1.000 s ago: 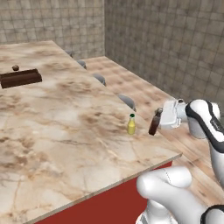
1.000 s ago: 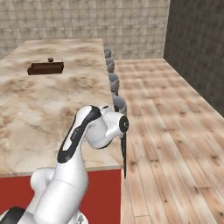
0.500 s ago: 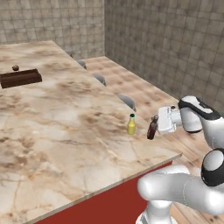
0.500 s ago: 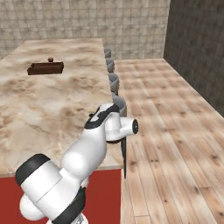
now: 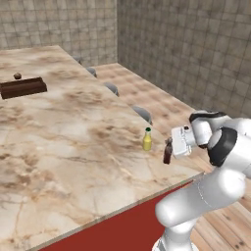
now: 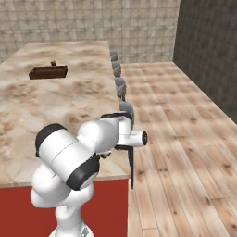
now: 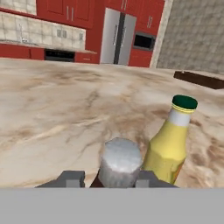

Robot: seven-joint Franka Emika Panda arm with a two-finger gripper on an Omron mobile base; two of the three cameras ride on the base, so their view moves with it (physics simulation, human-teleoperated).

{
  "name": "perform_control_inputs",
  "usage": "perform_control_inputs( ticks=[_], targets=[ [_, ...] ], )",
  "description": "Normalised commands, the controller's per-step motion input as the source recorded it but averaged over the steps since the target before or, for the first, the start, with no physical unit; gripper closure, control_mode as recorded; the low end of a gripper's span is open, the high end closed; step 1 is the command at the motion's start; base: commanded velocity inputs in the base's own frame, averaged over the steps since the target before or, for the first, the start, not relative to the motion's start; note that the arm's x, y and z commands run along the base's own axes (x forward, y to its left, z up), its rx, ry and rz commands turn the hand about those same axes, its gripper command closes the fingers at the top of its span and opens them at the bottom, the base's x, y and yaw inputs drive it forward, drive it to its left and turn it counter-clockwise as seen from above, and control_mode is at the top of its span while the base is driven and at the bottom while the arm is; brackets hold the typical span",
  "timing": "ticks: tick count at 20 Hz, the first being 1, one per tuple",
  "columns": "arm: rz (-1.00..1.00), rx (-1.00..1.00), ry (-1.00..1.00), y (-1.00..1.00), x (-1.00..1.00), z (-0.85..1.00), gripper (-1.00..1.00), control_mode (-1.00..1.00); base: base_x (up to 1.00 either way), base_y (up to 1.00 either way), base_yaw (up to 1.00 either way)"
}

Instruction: Move the mustard and ketchup from the cabinet to the dining counter.

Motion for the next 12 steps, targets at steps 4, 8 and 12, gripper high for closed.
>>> perform_control_inputs(
  ticks=[4, 8, 12],
  targets=[
    [0.00, -0.07, -0.06, 0.00, 0.24, -0.55, 1.00, -1.00, 0.00, 0.00, 0.00],
    [0.00, -0.06, -0.06, 0.00, 0.09, -0.54, 1.00, -1.00, 0.00, 0.00, 0.00],
    [0.01, -0.05, -0.05, 0.00, -0.05, -0.49, -1.00, -1.00, 0.00, 0.00, 0.00]
  ],
)
